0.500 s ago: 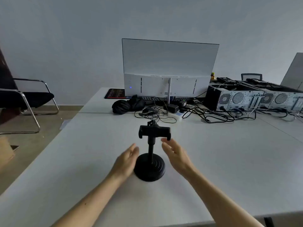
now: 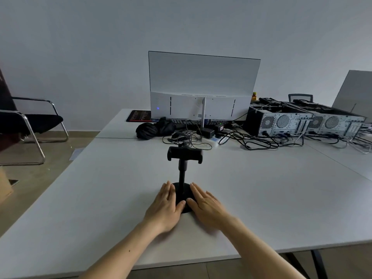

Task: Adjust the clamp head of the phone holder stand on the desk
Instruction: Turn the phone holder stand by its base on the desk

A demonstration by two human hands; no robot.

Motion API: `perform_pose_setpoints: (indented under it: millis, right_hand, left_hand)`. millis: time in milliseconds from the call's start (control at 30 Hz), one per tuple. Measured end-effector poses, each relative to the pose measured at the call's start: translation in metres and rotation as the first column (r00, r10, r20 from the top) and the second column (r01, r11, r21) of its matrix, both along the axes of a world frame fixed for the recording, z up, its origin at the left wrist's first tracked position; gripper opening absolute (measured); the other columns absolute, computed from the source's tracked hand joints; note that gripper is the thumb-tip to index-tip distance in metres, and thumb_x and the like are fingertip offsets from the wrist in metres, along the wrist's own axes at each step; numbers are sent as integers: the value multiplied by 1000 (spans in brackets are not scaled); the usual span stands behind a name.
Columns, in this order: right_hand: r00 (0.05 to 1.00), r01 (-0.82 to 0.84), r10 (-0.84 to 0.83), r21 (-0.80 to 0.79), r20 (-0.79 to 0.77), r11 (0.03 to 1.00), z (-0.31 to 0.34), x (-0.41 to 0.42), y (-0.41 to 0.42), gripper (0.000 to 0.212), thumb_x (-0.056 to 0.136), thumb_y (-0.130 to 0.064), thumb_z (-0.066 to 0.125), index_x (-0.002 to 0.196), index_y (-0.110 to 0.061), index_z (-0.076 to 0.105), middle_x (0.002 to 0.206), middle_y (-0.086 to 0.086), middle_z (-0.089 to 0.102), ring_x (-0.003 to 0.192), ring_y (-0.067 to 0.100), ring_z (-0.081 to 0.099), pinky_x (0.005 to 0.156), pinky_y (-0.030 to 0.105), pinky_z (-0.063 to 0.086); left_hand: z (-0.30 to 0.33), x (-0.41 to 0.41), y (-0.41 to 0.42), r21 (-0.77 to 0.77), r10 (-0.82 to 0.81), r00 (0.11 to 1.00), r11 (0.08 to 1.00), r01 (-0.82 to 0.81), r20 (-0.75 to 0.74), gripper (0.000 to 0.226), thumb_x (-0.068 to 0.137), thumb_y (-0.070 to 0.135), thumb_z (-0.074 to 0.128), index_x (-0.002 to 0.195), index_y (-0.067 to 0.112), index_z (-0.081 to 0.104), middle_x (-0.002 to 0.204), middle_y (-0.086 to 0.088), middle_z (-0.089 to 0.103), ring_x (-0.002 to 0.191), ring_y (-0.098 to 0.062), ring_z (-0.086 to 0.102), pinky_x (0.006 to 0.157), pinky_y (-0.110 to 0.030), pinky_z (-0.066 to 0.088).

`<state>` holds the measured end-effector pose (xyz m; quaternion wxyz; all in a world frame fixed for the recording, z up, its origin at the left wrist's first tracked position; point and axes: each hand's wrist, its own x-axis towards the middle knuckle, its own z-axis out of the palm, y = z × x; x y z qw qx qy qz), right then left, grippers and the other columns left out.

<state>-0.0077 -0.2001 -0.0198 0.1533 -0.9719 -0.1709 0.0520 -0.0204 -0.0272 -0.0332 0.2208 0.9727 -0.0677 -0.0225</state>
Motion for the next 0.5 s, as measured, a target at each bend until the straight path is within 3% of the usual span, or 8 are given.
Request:
perform_pose_setpoints:
  millis: [333, 500]
  right_hand:
    - [986, 169, -169, 16, -6, 985, -7, -29, 33, 69, 100, -53, 16, 153, -14, -6, 165, 1, -5, 151, 15, -8, 121, 33, -3]
    - [978, 209, -209, 32, -7, 977, -9, -32, 40, 70, 100, -54, 15, 153, -14, -8, 165, 2, -7, 151, 16, -10, 120, 34, -3]
  left_hand:
    - [21, 18, 41, 108, -286, 956, 951, 291, -59, 68, 101, 45, 26, 156, 17, -4, 165, 5, -16, 150, -5, -14, 119, -22, -5]
    - [24, 24, 49, 164, -354, 933, 919, 359, -62, 68, 102, 44, 26, 155, 17, -5, 165, 4, -16, 150, -5, -15, 119, -20, -6]
